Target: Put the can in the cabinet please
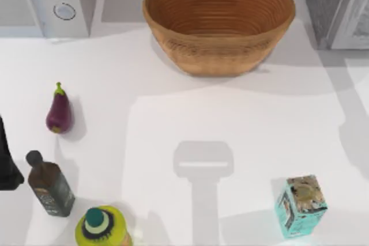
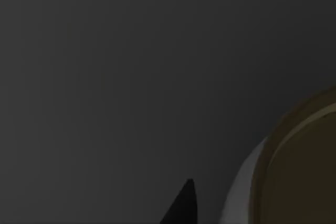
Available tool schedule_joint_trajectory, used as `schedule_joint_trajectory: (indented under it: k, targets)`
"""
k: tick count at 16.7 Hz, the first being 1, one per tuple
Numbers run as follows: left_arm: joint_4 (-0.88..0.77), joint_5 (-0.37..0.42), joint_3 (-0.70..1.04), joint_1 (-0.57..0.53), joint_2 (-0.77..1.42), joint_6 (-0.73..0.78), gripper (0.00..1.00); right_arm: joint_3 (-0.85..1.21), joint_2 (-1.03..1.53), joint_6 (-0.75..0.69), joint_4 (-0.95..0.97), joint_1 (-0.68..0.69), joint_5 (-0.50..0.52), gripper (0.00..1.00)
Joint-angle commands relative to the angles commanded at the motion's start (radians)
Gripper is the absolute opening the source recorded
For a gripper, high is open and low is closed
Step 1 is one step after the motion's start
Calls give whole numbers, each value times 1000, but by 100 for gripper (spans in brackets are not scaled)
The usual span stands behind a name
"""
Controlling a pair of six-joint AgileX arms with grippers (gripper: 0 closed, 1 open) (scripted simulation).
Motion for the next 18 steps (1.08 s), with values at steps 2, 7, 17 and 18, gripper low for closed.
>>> schedule_joint_trajectory:
  k: [2,7,17,18]
  targets:
    - [0,0,0,0,0,0,100,0,0,0,0,0,0,8]
    - [0,0,0,0,0,0,100,0,0,0,0,0,0,45]
    - [0,0,0,0,0,0,100,0,0,0,0,0,0,100]
    - [0,0,0,0,0,0,100,0,0,0,0,0,0,100]
